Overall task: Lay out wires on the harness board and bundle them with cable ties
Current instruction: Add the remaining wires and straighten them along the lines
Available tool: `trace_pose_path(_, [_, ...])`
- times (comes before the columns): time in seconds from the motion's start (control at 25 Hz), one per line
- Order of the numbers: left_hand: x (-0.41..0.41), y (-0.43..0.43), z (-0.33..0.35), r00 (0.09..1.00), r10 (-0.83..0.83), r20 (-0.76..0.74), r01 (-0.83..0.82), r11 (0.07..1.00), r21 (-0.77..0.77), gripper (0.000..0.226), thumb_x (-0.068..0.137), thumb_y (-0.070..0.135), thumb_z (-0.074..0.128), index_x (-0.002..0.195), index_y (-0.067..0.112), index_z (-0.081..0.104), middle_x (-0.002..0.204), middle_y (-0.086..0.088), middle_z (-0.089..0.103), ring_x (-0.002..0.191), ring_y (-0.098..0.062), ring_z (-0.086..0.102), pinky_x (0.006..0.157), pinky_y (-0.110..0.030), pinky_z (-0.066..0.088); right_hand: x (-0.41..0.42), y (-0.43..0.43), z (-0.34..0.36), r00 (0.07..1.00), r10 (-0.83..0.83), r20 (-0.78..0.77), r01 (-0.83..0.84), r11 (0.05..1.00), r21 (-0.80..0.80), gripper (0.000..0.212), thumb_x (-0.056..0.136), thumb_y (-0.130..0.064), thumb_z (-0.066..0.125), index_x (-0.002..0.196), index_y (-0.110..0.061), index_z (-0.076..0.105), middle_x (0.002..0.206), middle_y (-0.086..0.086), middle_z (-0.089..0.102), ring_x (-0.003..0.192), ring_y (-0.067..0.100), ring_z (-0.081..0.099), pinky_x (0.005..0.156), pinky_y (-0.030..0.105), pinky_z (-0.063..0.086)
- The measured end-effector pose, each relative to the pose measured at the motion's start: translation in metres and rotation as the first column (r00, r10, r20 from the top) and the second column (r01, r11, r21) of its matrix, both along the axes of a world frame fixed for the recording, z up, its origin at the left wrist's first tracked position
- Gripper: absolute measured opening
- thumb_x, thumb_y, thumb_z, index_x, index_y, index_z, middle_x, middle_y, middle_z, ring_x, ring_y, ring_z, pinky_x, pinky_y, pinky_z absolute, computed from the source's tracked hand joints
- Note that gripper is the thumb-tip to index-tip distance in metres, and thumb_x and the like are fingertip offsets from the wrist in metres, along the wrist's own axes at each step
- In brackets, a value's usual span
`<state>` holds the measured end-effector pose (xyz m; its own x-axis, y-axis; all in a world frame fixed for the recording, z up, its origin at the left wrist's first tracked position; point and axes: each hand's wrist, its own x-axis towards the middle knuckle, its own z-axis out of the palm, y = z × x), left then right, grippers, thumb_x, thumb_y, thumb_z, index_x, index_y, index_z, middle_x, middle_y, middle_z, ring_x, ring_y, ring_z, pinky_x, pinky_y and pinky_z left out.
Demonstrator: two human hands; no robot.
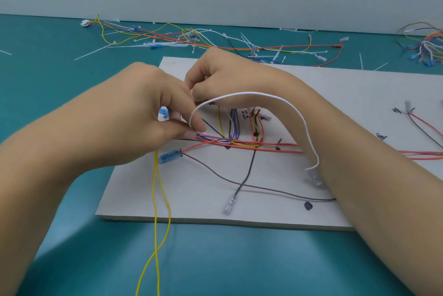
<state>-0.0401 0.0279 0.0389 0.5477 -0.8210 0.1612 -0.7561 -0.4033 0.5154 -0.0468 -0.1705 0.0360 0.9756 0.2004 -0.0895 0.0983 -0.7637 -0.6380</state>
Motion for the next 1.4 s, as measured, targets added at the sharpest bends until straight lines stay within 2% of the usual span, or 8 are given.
trace_pose_path(0.24, [-0.02,-0.016,-0.011,0.988,0.097,0.12,-0.085,0.991,-0.105,0.014,0.076,0.01,0.088,0.08,0.023,0.085,0.067,0.006,0.074,0.058,-0.005,0.059,0.057,-0.007,0.04,-0.004,-0.004,0.007,0.996,0.049,-0.081,-0.049,0.999,0.004,0.026,0.096,-0.007,0.054,0.087,-0.014,0.077,0.058,-0.015,0.061,0.056,-0.002,0.05,0.059,0.013,0.039])
trace_pose_path(0.36, [-0.027,-0.022,-0.015,0.989,0.089,0.118,-0.072,0.987,-0.146,0.013,0.077,0.009,0.088,0.079,0.021,0.085,0.071,0.004,0.076,0.063,-0.012,0.064,0.062,-0.023,0.049,-0.01,-0.008,0.02,0.992,0.064,-0.111,-0.067,0.998,-0.019,0.031,0.105,-0.019,0.049,0.089,-0.018,0.076,0.085,0.0,0.075,0.079,0.016,0.062,0.087,0.04,0.053])
trace_pose_path(0.52, [-0.025,-0.026,-0.02,0.993,0.056,0.108,-0.045,0.993,-0.107,0.015,0.079,0.012,0.084,0.08,0.027,0.084,0.076,0.003,0.077,0.074,-0.023,0.07,0.07,-0.039,0.056,-0.027,-0.013,0.031,0.992,0.056,-0.114,-0.072,0.988,-0.135,0.032,0.105,-0.037,0.05,0.104,-0.018,0.075,0.107,0.005,0.075,0.107,0.024,0.067,0.105,0.048,0.048])
trace_pose_path(0.64, [-0.025,-0.03,-0.026,0.992,0.049,0.119,-0.036,0.993,-0.11,0.012,0.079,0.012,0.084,0.079,0.024,0.084,0.075,0.003,0.075,0.073,-0.024,0.069,0.069,-0.041,0.056,-0.05,-0.017,0.034,0.999,-0.015,-0.035,0.01,0.992,-0.128,0.026,0.102,-0.042,0.054,0.106,-0.028,0.076,0.105,-0.01,0.075,0.106,0.013,0.067,0.1,0.044,0.051])
trace_pose_path(0.84, [-0.024,-0.035,-0.028,0.994,0.048,0.093,-0.039,0.994,-0.104,0.007,0.08,0.019,0.086,0.077,0.025,0.082,0.073,0.009,0.071,0.067,-0.009,0.063,0.064,-0.03,0.05,-0.102,-0.028,0.043,0.996,-0.084,0.028,0.088,0.975,-0.202,0.025,0.073,-0.057,0.072,0.091,-0.04,0.072,0.086,-0.026,0.072,0.079,-0.001,0.069,0.069,0.032,0.055])
trace_pose_path(1.04, [-0.023,-0.038,-0.031,0.998,0.058,0.012,-0.057,0.994,-0.093,0.006,0.083,0.028,0.084,0.077,0.027,0.082,0.076,0.009,0.067,0.071,-0.006,0.061,0.065,-0.028,0.047,-0.12,-0.036,0.024,0.977,-0.211,-0.042,0.21,0.977,-0.031,0.009,0.085,-0.014,0.077,0.08,-0.022,0.075,0.066,-0.006,0.074,0.055,0.01,0.071,0.059,0.031,0.056])
trace_pose_path(1.24, [-0.022,-0.041,-0.032,0.988,0.138,-0.069,-0.143,0.986,-0.083,0.01,0.078,0.033,0.087,0.073,0.029,0.08,0.075,0.013,0.065,0.074,-0.005,0.061,0.064,-0.026,0.047,-0.13,-0.047,0.017,0.966,-0.234,-0.106,0.233,0.972,-0.019,0.025,0.091,-0.005,0.069,0.085,-0.027,0.08,0.06,-0.007,0.071,0.048,0.006,0.065,0.048,0.02,0.053])
trace_pose_path(1.4, [-0.023,-0.043,-0.031,0.971,0.189,-0.145,-0.2,0.978,-0.063,0.016,0.073,0.035,0.09,0.068,0.029,0.077,0.071,0.014,0.065,0.072,-0.006,0.061,0.06,-0.022,0.047,-0.132,-0.053,0.017,0.953,-0.27,-0.138,0.274,0.962,0.006,0.03,0.089,-0.004,0.072,0.087,-0.033,0.078,0.065,0.001,0.075,0.057,0.014,0.073,0.059,0.031,0.061])
